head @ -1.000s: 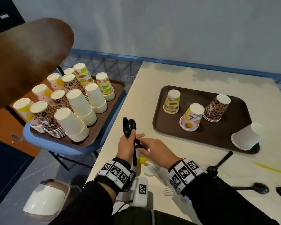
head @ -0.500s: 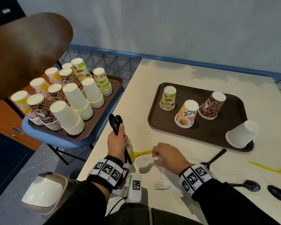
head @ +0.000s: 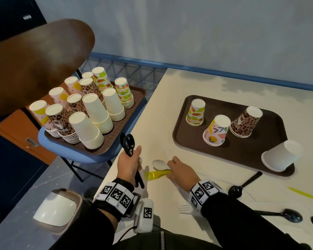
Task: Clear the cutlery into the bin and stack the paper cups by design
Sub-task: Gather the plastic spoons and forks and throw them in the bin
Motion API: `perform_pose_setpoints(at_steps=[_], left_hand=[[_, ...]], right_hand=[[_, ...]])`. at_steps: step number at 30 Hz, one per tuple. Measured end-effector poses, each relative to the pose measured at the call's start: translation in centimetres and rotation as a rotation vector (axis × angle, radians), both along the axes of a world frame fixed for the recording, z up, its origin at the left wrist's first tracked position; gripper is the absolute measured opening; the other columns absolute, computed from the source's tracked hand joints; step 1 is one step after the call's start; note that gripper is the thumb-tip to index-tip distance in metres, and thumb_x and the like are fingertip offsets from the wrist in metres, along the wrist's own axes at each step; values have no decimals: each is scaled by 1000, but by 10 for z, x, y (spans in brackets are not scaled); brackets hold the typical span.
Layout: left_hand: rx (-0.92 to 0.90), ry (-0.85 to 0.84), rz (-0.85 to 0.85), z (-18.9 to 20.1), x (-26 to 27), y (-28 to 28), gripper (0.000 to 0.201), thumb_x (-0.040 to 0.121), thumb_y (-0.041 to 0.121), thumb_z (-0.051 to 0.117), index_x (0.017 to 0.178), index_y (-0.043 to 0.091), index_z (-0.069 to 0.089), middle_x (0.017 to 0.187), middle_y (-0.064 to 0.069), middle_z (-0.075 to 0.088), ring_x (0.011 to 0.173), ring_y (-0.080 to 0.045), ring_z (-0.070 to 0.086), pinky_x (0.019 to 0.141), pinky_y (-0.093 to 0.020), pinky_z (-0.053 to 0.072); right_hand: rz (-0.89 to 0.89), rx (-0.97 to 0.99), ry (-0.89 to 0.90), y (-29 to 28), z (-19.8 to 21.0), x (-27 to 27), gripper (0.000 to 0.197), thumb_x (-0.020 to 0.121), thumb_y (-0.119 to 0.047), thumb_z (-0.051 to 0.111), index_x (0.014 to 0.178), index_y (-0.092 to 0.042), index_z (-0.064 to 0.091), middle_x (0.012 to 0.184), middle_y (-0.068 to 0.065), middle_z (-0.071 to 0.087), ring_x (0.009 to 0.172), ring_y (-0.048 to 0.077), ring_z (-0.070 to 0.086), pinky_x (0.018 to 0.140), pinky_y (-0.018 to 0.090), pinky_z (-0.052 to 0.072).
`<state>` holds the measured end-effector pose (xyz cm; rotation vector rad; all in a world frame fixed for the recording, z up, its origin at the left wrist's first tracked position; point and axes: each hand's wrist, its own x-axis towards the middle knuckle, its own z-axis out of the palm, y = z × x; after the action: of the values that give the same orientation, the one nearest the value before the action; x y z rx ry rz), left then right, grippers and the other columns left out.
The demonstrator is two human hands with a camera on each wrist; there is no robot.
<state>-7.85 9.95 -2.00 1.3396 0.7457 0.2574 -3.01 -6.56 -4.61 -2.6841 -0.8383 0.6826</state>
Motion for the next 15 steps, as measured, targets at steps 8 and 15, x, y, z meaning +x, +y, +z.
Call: perform_pose_setpoints(at_steps=[8,15], left_hand=[[64,62,-207,-9,13,-15,51,63,51,77,65,17,39,54,2,37,44,-12,36,53,-26,34],[-48,74,-495,2,33,-69,45,64,43,79,70,8,52,59,-7,51,60,-20,52,62,-29,43]], right_hand=[[-355,243,56,-1,30,8,26,96,-33,38,78,-16,42,84,9,73,89,27,59,68,32,40],[-329,298,113,-11,49,-13,28,94,-14,39,113,3,51,109,28,62,102,40,58,75,39,40]])
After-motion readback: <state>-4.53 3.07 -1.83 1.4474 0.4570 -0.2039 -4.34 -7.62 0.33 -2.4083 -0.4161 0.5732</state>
